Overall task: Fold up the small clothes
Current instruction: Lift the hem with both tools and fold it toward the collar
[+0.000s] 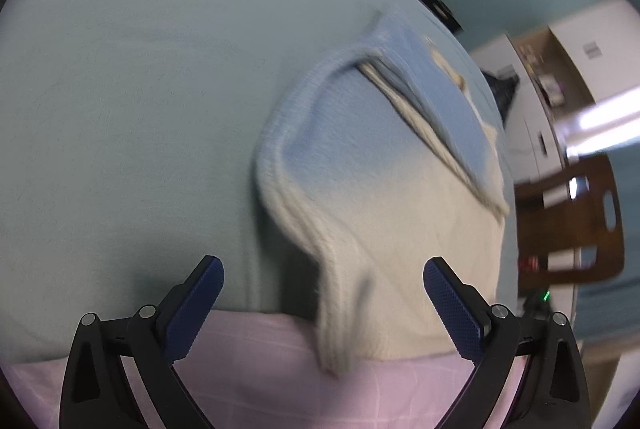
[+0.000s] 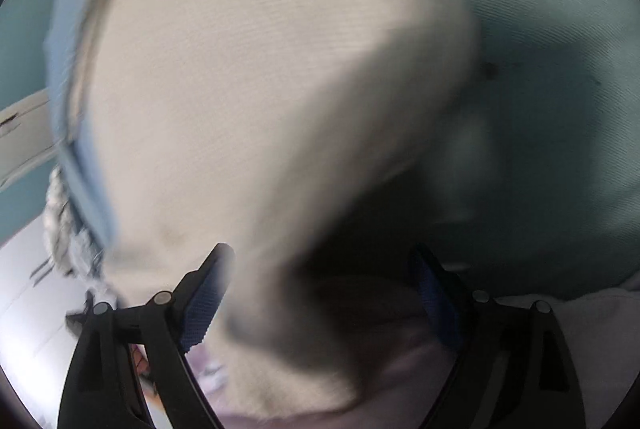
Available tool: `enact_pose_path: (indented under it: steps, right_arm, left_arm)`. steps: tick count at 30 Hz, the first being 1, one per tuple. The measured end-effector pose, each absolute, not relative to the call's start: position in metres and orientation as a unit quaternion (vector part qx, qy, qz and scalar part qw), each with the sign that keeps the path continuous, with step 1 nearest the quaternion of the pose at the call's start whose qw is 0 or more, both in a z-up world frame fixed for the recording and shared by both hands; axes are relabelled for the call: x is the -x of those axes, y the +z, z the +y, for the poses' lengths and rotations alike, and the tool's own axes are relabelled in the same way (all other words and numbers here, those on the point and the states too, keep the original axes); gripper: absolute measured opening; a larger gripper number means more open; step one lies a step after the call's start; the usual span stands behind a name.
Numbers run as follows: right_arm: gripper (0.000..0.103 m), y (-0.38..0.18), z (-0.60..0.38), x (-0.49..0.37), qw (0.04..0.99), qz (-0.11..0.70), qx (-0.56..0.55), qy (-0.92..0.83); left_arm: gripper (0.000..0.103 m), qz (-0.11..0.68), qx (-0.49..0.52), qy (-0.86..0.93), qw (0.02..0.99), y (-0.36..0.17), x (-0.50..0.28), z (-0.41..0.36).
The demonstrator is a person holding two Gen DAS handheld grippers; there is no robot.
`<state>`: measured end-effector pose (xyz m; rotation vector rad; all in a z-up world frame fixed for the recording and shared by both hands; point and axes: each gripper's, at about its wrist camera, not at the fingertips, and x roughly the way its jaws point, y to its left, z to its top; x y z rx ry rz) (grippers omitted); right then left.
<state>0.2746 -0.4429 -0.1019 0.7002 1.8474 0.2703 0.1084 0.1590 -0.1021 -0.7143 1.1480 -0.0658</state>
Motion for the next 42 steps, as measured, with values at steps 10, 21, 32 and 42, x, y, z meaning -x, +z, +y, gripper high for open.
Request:
enact_pose_path:
  steps: [10,21,32,42]
  right_arm:
    - [0.013,-0.059,-0.452,-0.269,0.645,0.701,-0.259,0.159]
    - [0.012,-0.064,-0.427,-0.279,0.653,0.681,-0.294,0.155]
    - [0.008,0.020,-0.463,-0.248,0.736,0.504,-0.402,0.207]
    - [0.007,0.120,-0.466,-0.195,0.769,0.363,-0.463,0.249]
  left_arm:
    - [0.101,0.616,0.235,-0.101,0.745,-0.120,-0.118,0.109]
    - [0.008,0.607,0.266,-0.119,0.739,-0.121,-0.114,0.107]
    - [0.005,0.418,0.381,-0.142,0.812,-0.006,-0.086,0.154]
    - [0.004,0.367,0.346,-0.124,0.855,0.101,-0.025,0.150]
